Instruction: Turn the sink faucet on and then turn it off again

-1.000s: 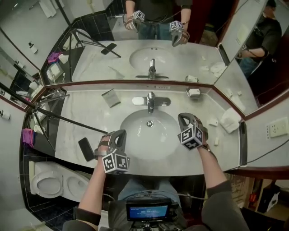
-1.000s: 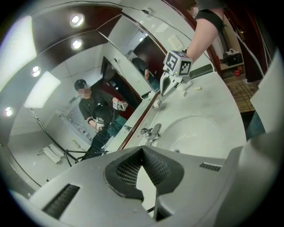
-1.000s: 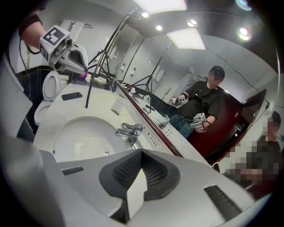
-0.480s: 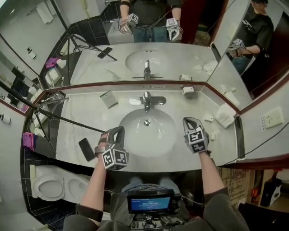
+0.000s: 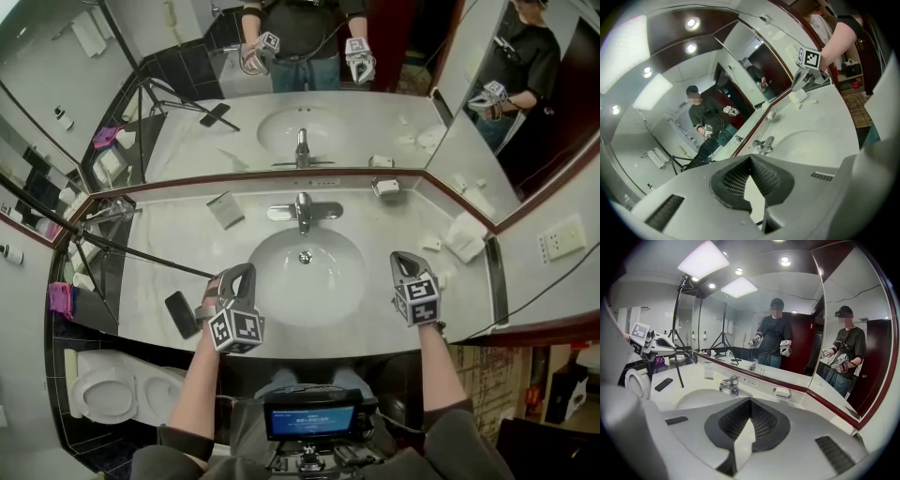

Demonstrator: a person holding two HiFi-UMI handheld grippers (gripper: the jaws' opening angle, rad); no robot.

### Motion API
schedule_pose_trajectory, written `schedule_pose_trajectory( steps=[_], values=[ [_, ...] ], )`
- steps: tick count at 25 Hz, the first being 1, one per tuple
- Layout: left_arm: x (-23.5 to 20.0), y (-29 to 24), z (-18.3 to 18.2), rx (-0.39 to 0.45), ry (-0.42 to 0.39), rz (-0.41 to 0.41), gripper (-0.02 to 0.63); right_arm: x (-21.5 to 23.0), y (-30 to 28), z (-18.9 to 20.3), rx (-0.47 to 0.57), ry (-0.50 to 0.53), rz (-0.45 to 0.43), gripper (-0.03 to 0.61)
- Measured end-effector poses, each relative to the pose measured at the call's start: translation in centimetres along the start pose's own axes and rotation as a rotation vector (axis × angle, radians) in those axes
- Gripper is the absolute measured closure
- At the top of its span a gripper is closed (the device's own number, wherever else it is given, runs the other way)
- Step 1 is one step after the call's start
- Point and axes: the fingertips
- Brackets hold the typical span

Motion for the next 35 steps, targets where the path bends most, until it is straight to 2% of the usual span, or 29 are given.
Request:
schedule_pose_trajectory(
  steps=[10,21,27,35],
  values=[
    [-0.9,0.2,0.0,0.005,0.087,0.002,0.612,0.4,0.3,1.1,-0.015,-0.021,0.010,0.562],
    [-0.6,-0.2,-0.2,0.025,0.089,-0.007,0.612,0.4,0.1,2.4,-0.038,-0.023,0.009,0.561],
    [-1.0,-0.6,-0.2,0.027,0.147,-0.014,0.612,0.2,-0.9,2.5,-0.044,-0.035,-0.017,0.561],
    [-1.6,-1.0,0.9,0.005,0.186,-0.025,0.612,-1.0,-3.8,1.9,-0.028,-0.085,-0.066,0.560]
  ],
)
Point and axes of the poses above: the fingertips, and each gripper's own axes: y backward along the fingers, x to its right, z out of its underside, and after that the axes turned 3 degrees about y, right-handed
